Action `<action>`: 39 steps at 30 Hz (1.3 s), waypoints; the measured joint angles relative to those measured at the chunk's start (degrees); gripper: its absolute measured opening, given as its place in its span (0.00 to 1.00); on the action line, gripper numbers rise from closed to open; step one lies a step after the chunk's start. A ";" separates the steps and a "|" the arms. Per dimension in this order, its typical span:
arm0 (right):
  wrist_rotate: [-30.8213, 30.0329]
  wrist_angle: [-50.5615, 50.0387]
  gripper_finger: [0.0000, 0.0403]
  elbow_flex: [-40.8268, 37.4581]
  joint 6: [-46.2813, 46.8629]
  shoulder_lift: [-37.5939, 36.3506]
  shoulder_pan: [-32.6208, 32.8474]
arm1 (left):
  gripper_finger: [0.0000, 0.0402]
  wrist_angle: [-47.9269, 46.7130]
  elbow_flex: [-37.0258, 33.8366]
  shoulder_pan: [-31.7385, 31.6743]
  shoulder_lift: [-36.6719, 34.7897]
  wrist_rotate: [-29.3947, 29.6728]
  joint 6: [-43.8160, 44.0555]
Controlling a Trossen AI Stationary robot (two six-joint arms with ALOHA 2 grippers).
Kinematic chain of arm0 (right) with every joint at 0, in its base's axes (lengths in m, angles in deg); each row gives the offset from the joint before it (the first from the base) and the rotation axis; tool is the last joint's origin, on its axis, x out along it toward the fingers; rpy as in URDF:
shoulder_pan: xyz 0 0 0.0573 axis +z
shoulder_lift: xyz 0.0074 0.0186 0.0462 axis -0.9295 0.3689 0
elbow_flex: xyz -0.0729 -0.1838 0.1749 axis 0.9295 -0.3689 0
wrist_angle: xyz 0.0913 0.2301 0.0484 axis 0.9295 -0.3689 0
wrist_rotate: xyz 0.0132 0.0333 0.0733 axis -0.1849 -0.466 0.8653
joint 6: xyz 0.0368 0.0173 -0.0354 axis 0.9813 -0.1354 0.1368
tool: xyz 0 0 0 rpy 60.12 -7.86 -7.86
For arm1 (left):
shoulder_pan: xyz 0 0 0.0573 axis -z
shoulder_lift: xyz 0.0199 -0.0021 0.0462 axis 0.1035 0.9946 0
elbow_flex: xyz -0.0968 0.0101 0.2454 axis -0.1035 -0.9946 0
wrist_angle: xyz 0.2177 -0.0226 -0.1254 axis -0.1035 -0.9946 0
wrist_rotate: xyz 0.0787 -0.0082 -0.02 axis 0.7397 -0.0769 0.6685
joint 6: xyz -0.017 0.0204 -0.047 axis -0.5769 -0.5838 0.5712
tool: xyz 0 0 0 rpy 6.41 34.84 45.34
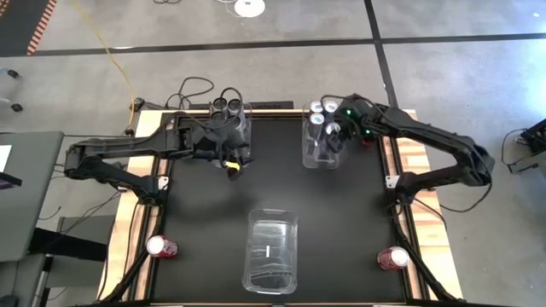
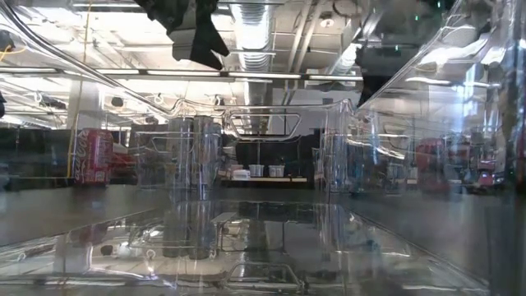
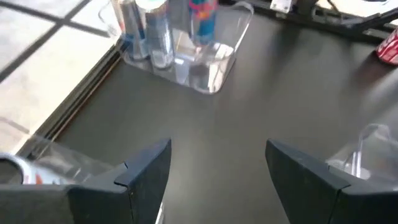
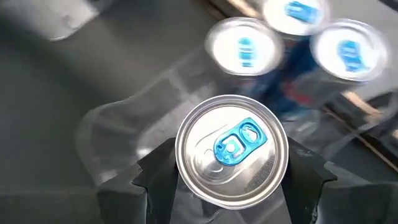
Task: Sort soda cans
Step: Put the blue soda can into the top right transparent bin
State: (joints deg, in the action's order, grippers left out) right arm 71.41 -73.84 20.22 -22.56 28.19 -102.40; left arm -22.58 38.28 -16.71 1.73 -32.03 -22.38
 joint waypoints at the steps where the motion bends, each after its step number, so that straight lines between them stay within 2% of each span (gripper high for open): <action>1: -0.26 1.41 0.58 -1.13 -0.33 -0.01 -1.18 | 0.64 -0.80 0.00 -0.15 -0.13 0.02 0.05; 6: 0.44 8.16 0.58 -4.58 -2.67 0.55 -6.55 | 0.64 -4.24 0.00 -0.27 -0.91 0.22 0.72; 9: 3.67 10.82 0.58 -5.04 -4.65 2.46 -9.01 | 0.64 -6.93 -0.07 -0.25 -1.49 0.20 1.12; 19: 4.47 15.13 0.61 -4.61 -6.20 10.65 -9.30 | 0.64 -9.41 -0.02 -0.19 -2.65 0.19 4.55; 29: 3.41 16.57 0.64 -5.09 -5.92 8.79 -10.18 | 0.64 -14.58 -0.02 -0.01 -5.41 0.41 8.33; 36: 2.39 17.26 0.65 -5.04 -7.25 7.26 -11.47 | 0.64 -21.35 -0.02 -0.03 -9.11 7.46 9.90; 39: 2.43 17.43 0.65 -5.04 -7.41 7.65 -11.49 | 0.64 -21.91 -0.65 -0.08 -10.09 8.78 11.23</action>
State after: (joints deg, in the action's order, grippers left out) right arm 73.84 -56.41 15.18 -29.97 35.84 -113.89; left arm -44.49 37.63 -16.79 -8.36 -23.25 -11.14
